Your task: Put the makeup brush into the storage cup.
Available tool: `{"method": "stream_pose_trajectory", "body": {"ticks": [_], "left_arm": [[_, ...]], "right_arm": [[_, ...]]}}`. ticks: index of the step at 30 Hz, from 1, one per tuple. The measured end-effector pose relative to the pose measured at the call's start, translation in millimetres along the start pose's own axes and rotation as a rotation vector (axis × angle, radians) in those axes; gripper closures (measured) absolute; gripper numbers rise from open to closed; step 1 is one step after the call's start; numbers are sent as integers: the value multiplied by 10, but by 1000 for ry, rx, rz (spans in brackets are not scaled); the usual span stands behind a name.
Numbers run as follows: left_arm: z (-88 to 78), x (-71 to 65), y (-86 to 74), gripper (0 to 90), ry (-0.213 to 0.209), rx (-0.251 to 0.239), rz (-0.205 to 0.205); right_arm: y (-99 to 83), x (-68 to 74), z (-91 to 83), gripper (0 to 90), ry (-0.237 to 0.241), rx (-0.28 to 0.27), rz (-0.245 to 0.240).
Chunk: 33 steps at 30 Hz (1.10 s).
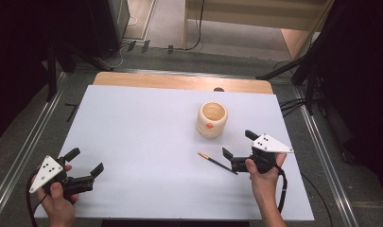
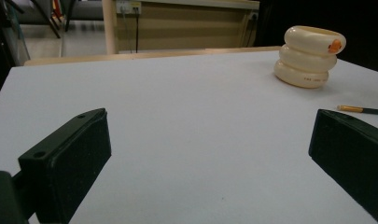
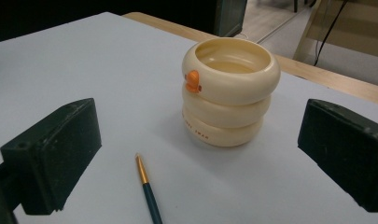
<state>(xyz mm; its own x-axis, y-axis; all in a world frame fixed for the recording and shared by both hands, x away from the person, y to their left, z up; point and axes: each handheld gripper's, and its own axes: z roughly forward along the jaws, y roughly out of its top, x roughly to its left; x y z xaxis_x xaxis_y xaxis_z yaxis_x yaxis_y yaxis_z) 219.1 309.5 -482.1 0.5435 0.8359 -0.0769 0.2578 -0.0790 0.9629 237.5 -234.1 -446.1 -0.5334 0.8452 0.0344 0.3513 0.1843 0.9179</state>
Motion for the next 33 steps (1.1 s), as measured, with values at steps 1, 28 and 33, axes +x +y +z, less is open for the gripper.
{"method": "stream_pose_trajectory", "body": {"ticks": [1,28,33], "left_arm": [[0,0,0,0,0,0,0],[1,5,1,0,-2,-4,-2],[0,7,1,0,-1,-4,-3]], "right_arm": [[0,0,0,0,0,0,0],[163,51,258,0,49,174,-67],[189,51,307,0,62,210,-78]]}}
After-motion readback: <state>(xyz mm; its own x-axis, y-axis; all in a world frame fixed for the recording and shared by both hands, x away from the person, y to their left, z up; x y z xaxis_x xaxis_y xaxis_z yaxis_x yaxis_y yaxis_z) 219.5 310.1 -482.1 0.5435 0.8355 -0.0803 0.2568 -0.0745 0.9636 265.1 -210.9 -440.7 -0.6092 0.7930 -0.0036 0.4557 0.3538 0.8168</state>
